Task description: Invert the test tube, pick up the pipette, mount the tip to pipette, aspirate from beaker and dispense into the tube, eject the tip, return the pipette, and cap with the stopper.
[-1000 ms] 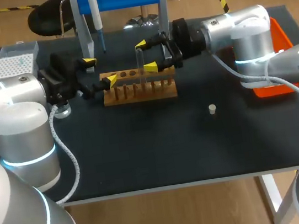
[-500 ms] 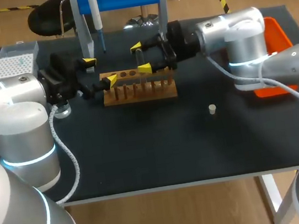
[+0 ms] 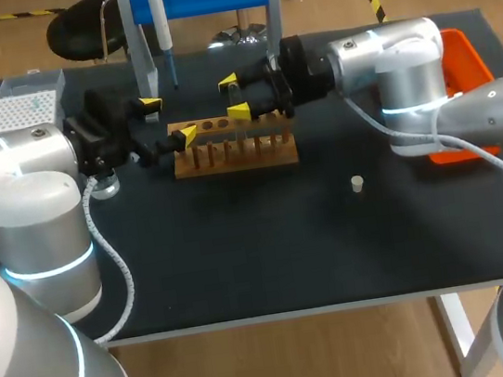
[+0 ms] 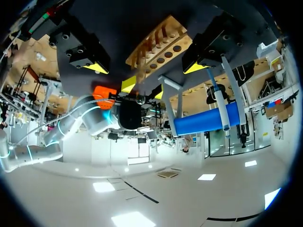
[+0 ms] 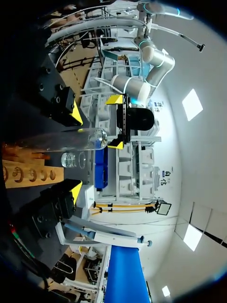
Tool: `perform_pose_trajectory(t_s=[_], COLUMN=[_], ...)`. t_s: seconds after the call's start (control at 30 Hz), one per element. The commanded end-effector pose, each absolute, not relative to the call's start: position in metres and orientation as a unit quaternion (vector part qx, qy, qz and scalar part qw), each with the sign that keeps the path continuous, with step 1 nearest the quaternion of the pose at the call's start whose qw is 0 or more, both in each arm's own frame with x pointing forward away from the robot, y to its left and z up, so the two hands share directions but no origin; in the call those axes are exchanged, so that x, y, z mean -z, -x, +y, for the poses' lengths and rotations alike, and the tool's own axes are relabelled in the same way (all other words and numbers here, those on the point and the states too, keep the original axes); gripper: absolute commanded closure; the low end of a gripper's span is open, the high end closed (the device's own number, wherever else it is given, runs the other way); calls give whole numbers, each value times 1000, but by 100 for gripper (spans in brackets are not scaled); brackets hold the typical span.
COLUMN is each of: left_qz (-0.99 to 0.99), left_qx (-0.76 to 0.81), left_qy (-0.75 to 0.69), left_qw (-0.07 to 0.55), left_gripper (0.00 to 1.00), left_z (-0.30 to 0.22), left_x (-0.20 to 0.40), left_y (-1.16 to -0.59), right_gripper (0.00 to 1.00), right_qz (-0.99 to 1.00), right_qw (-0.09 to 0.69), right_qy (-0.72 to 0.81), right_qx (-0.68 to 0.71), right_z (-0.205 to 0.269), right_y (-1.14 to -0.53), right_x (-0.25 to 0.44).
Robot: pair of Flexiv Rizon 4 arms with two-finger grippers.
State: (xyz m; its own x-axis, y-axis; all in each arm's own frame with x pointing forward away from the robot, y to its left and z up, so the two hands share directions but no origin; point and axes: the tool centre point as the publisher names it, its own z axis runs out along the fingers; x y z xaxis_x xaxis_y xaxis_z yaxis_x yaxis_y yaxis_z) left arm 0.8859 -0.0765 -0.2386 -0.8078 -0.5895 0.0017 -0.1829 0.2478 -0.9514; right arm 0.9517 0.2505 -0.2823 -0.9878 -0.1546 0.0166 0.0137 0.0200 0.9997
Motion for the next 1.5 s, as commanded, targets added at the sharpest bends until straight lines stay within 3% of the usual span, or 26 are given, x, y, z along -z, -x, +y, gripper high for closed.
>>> perform_pose_trajectory(t_s=[0.03,0.17,0.2,0.23,1.5], left_qz=[768,768,768,768,768], left_qx=[560,560,560,560,560], left_qy=[251,251,251,251,251], left_qw=[183,183,183,183,183], left_gripper=[0,0,0,0,0], left_z=[-77,-77,-77,-77,-77], left_x=[240,240,240,240,240], left_y=[-886,-886,-886,-886,-886], right_gripper=[41,59,76,100,100], right_qz=[-713,-712,-712,-712,-710], right_qw=[59,59,59,58,42], right_qy=[-48,-46,-46,-46,-64], right_qx=[697,698,698,698,700], right_z=[251,251,251,251,248], right_y=[-950,-949,-949,-949,-942], right_x=[282,282,282,282,260])
